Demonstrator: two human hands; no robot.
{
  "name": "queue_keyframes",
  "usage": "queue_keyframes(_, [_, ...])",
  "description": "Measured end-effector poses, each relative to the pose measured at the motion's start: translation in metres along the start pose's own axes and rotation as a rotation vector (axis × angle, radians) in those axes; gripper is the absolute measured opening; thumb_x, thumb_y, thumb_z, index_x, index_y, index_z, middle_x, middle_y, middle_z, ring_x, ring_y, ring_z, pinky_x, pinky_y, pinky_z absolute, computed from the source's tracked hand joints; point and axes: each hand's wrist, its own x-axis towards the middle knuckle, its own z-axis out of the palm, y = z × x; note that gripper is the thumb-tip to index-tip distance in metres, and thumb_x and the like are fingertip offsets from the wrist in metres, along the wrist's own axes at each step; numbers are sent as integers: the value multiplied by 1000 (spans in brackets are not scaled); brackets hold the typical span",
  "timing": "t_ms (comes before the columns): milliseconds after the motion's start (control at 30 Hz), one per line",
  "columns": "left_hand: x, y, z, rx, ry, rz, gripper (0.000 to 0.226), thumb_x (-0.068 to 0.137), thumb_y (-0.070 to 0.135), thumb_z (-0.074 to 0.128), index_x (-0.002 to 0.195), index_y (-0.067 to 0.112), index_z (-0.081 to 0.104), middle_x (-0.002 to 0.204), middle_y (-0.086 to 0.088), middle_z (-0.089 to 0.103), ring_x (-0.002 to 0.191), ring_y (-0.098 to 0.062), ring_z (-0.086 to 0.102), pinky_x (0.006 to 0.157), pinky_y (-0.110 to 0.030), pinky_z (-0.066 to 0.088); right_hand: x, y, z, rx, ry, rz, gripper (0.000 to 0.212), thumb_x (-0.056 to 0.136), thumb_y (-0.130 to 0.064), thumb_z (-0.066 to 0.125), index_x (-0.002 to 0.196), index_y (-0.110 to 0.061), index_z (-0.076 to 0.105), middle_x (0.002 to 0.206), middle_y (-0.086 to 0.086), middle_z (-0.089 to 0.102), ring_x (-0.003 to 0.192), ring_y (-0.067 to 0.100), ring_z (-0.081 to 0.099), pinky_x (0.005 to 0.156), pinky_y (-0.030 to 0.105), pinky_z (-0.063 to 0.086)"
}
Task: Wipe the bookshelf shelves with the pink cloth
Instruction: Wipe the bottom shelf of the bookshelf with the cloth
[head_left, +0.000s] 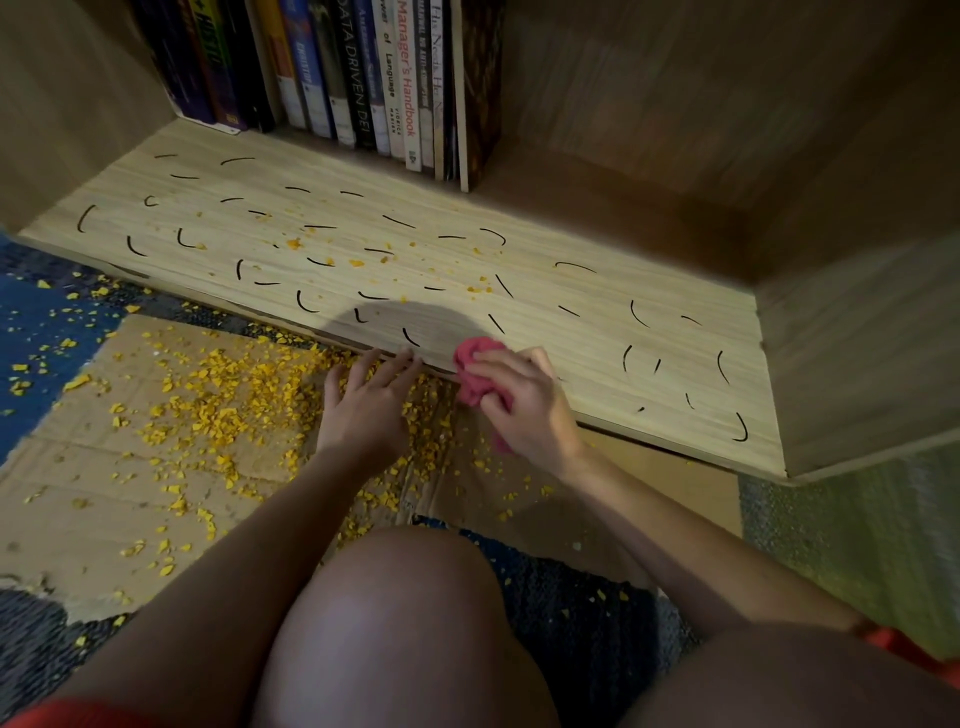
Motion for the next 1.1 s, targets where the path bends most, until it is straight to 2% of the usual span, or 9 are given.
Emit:
queue_keyframes(67, [1,0,-1,-1,7,9,73,90,15,47,151,31,8,157,13,7,144,-19,2,115,-48,1,-6,3,2,-40,-130,-21,33,84,-18,48,107,-9,70,113,3,67,103,24,51,92,24,31])
queue_keyframes(200, [2,-1,-3,-13,41,21,69,89,14,48,150,31,17,156,12,16,142,-18,10,115,-46,2,-2,2,-3,2,-37,16,30,85,-14,51,106,-6,70,110,4,68,98,17,49,88,22,34])
queue_keyframes(367, [14,11,-12,-266,199,9,46,88,13,51,129,34,55,136,7,52,131,-19,31,109,-39,12,4,4,-8,-15,-115,59,30,86,-8,56,114,-8,67,120,2,64,105,26,50,91,22,30])
queue_keyframes(467, [35,23,-20,-336,198,21,38,90,17,49,122,34,61,133,5,55,127,-23,37,107,-40,20,19,4,-14,-29,-212,67,34,88,-9,51,119,-9,64,125,1,60,111,24,45,94,22,28])
queue_keyframes(633, [71,33,-34,-305,65,-39,43,88,18,52,129,30,55,139,4,47,130,-22,35,108,-44,18,48,11,-25,110,139,175,33,80,-8,52,107,-5,70,111,5,67,100,18,54,83,7,24])
queue_keyframes(800, [102,42,-33,-125,-102,4,52,88,22,48,139,24,41,149,0,34,139,-23,23,114,-52,12,70,33,-32,201,223,350,33,81,1,52,107,-8,70,112,5,66,108,21,55,85,3,22])
queue_keyframes(900, [108,54,-38,56,-131,-58,47,90,31,50,136,24,43,145,1,34,138,-21,22,112,-56,3,80,50,-29,278,252,422,35,82,2,49,108,-8,70,114,6,64,111,24,53,101,22,32])
queue_keyframes(967, [109,60,-40,171,-109,-59,39,90,35,50,129,28,48,139,0,39,136,-21,26,111,-56,2,86,65,-28,300,263,479,37,83,0,46,111,-9,68,117,6,62,114,28,50,103,36,37])
queue_keyframes(1100, [114,63,-41,208,-129,-35,34,91,32,51,124,32,52,128,4,46,132,-20,31,112,-57,1,106,89,-30,225,270,499,35,86,-2,47,117,-6,64,121,8,60,114,29,49,105,34,33])
